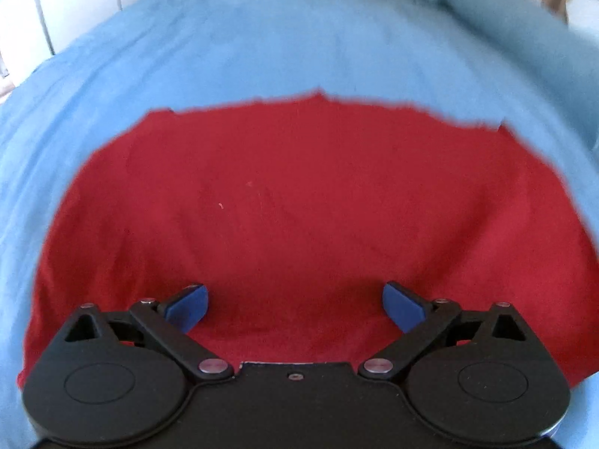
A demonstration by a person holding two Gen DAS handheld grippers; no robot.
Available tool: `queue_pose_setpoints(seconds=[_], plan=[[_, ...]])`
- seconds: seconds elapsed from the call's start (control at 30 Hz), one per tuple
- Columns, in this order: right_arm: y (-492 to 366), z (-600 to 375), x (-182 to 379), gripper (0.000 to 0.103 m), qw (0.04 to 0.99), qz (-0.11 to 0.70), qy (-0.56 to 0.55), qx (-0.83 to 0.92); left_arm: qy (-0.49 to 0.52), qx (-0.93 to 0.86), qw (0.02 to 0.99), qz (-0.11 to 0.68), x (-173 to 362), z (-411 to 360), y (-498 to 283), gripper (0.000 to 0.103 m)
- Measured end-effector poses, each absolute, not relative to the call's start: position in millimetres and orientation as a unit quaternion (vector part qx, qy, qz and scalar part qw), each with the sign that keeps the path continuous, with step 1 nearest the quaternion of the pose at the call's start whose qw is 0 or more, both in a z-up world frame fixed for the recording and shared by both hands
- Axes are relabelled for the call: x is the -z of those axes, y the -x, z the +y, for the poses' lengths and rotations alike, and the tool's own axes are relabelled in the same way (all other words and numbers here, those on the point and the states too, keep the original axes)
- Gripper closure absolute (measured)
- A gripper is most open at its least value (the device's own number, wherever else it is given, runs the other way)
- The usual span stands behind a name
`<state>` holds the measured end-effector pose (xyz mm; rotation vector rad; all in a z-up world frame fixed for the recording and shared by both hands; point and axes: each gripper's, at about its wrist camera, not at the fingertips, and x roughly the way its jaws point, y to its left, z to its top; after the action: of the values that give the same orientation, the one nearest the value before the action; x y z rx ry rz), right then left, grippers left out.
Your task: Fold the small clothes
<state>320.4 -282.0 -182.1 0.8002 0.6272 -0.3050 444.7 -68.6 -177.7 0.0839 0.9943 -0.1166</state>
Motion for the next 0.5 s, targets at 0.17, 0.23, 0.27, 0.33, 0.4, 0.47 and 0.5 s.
queue_pose_setpoints(seconds=[0.17,0.23,0.27,0.33,0.4,0.47,0.5], plan=[[-342,-256,136,0.081,0.89,0.288,-0.328,0.133,-0.026,0.07,0.874,0.48,162,-54,-446,0.001],[-359,-235,110,0.081,0.907,0.276,-0.298,0.111,-0.009,0.076,0.881,0.466,146,-31,-438,0.001],[-368,-221,97,0.081,0.917,0.268,-0.28,0.095,-0.006,0.083,0.882,0.464,140,-19,-434,0.001],[-389,-183,67,0.081,0.938,0.249,-0.236,0.052,-0.016,0.088,0.885,0.457,129,8,-422,0.001],[-406,-143,47,0.081,0.95,0.238,-0.2,0.006,-0.033,0.075,0.889,0.45,122,39,-409,0.001],[-422,-89,33,0.081,0.958,0.236,-0.151,-0.063,-0.035,0.065,0.892,0.446,120,69,-396,0.001],[-427,-65,31,0.081,0.958,0.238,-0.128,-0.095,-0.033,0.061,0.892,0.447,121,85,-390,0.0]])
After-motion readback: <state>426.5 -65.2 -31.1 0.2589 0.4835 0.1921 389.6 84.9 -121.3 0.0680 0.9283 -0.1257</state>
